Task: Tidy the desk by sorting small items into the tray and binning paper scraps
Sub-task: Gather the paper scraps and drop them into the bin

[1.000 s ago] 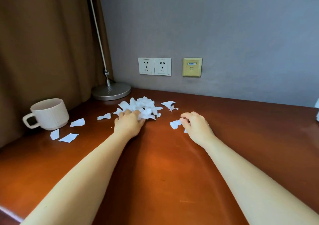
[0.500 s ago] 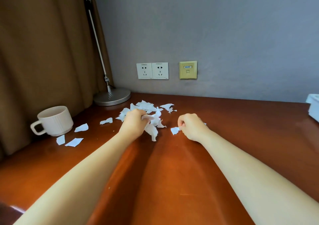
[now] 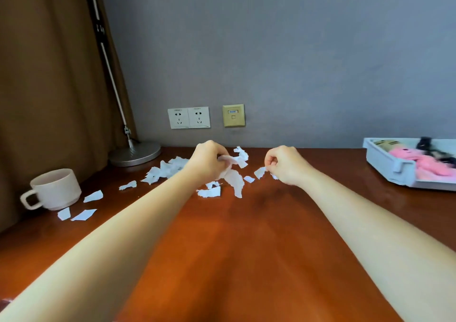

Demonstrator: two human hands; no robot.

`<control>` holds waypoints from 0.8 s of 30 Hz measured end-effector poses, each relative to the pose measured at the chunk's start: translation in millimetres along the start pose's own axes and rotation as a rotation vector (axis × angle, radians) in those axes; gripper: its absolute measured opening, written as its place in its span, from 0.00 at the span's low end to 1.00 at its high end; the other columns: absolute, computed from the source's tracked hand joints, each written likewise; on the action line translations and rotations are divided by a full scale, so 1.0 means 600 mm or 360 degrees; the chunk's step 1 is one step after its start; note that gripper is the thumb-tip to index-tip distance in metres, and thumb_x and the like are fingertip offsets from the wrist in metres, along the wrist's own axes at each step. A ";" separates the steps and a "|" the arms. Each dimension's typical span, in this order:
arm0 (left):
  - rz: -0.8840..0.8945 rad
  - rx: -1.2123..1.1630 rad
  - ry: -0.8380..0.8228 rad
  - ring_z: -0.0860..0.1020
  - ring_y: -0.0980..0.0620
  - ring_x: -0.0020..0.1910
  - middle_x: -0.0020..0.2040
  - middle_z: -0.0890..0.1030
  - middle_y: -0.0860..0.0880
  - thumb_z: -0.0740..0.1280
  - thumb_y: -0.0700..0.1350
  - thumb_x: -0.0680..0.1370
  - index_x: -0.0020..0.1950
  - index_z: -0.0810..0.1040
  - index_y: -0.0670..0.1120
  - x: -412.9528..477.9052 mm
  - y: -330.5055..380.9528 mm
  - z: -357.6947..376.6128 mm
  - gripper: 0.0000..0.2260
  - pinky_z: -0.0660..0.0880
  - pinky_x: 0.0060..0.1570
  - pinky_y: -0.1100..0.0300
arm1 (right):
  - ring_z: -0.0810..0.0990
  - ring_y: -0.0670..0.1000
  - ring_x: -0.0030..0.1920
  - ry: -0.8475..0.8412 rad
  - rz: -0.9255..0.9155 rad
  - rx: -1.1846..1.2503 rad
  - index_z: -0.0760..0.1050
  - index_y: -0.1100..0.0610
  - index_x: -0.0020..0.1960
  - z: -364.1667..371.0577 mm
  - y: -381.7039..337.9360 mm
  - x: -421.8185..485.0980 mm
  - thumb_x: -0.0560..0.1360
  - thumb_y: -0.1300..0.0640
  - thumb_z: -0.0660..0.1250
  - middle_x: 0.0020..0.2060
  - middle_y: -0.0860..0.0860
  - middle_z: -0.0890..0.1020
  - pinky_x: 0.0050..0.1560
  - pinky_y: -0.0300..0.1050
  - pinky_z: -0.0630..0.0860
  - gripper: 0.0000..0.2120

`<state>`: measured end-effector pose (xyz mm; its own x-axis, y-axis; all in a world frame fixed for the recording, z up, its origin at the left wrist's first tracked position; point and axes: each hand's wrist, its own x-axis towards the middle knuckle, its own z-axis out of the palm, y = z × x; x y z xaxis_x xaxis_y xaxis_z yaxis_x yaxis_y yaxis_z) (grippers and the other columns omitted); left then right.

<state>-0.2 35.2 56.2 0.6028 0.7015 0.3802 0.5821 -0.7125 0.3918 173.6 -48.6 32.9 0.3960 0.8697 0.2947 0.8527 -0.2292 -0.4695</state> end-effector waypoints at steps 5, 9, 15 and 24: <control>0.0197 -0.0123 -0.0004 0.79 0.40 0.37 0.40 0.83 0.38 0.60 0.39 0.76 0.44 0.83 0.39 -0.016 0.097 0.023 0.11 0.78 0.38 0.57 | 0.75 0.45 0.28 0.0069 0.0117 0.0010 0.76 0.58 0.36 -0.075 0.064 -0.075 0.73 0.69 0.60 0.27 0.49 0.78 0.28 0.36 0.68 0.12; 0.0322 -0.0265 -0.0126 0.72 0.44 0.27 0.30 0.78 0.41 0.58 0.38 0.74 0.38 0.81 0.39 -0.038 0.195 0.057 0.12 0.70 0.26 0.65 | 0.75 0.45 0.29 0.0159 0.0243 0.0026 0.77 0.56 0.36 -0.133 0.126 -0.144 0.73 0.68 0.62 0.31 0.49 0.79 0.30 0.37 0.71 0.11; 0.0534 -0.0444 -0.0302 0.68 0.52 0.23 0.24 0.74 0.49 0.58 0.37 0.73 0.30 0.76 0.44 -0.070 0.331 0.123 0.14 0.67 0.23 0.69 | 0.72 0.45 0.32 0.0227 0.0376 0.0041 0.76 0.56 0.40 -0.211 0.202 -0.259 0.74 0.66 0.65 0.31 0.46 0.75 0.32 0.36 0.70 0.07; 0.1078 -0.0521 -0.0572 0.68 0.48 0.32 0.31 0.74 0.43 0.59 0.35 0.74 0.39 0.79 0.36 -0.171 0.573 0.234 0.10 0.64 0.28 0.61 | 0.72 0.43 0.30 0.0449 0.0745 0.0004 0.77 0.57 0.39 -0.332 0.334 -0.512 0.73 0.66 0.68 0.30 0.48 0.76 0.29 0.26 0.67 0.07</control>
<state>214.8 -284.0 34.1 0.9352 0.0354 0.3524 -0.1238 -0.8995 0.4191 290.6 -448.6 14.4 0.8095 0.5238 0.2652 0.5625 -0.5624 -0.6061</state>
